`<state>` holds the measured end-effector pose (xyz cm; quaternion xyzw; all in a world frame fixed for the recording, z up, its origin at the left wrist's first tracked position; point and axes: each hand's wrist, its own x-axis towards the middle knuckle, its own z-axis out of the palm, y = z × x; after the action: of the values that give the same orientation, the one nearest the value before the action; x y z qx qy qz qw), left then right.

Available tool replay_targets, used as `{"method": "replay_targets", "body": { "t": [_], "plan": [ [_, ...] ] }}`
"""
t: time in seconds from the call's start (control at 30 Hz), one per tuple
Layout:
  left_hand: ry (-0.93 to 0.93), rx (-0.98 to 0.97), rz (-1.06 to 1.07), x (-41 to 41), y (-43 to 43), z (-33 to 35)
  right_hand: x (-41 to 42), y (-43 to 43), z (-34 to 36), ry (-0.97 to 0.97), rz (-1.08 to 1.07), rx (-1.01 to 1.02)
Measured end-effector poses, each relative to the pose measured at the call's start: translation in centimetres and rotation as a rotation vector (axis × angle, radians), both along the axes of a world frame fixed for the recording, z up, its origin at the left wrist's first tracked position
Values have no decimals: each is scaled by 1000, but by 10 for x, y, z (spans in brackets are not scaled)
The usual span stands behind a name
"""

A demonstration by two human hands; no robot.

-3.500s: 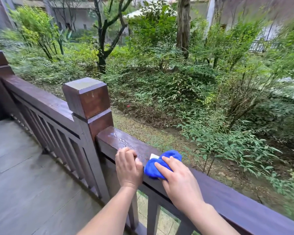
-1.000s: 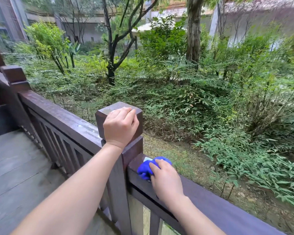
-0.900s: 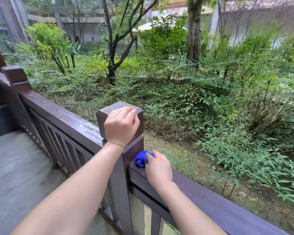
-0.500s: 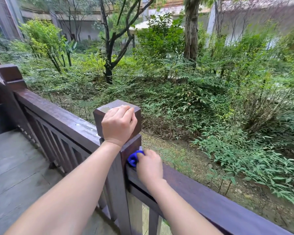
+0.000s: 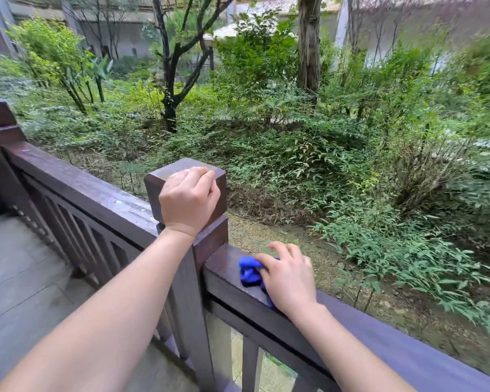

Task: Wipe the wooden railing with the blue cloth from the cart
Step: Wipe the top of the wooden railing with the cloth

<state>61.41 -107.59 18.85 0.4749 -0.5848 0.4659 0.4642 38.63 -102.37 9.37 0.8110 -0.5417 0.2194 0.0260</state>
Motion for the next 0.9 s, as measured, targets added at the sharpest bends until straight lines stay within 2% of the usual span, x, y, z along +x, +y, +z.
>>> {"method": "replay_targets", "body": {
  "t": [0.07, 0.13, 0.27, 0.43, 0.53, 0.6, 0.77, 0.83, 0.9],
  "plan": [
    [0, -8, 7, -1, 0, -1, 3, -2, -10, -14, -25, -38],
    [1, -6, 5, -1, -1, 0, 22, 2, -10, -97, 42, -10],
    [0, -6, 1, -1, -1, -1, 28, 8, -22, 46, 317, -52],
    [-1, 5, 17, -2, 3, 3, 18, -18, -5, 2, -7, 75],
    [-9, 1, 5, -3, 3, 2, 34, 14, -16, -3, 137, 3],
    [-10, 5, 7, -2, 4, 2, 10, 29, -21, -36, 211, -75],
    [-11, -3, 22, -3, 4, 2, -48, 24, -21, -120, -168, -43],
    [-5, -1, 20, -3, 4, 3, -24, 18, -24, -79, -202, -38],
    [-6, 6, 18, -3, 5, 3, 14, 6, -20, -52, -148, 46]
  ]
}}
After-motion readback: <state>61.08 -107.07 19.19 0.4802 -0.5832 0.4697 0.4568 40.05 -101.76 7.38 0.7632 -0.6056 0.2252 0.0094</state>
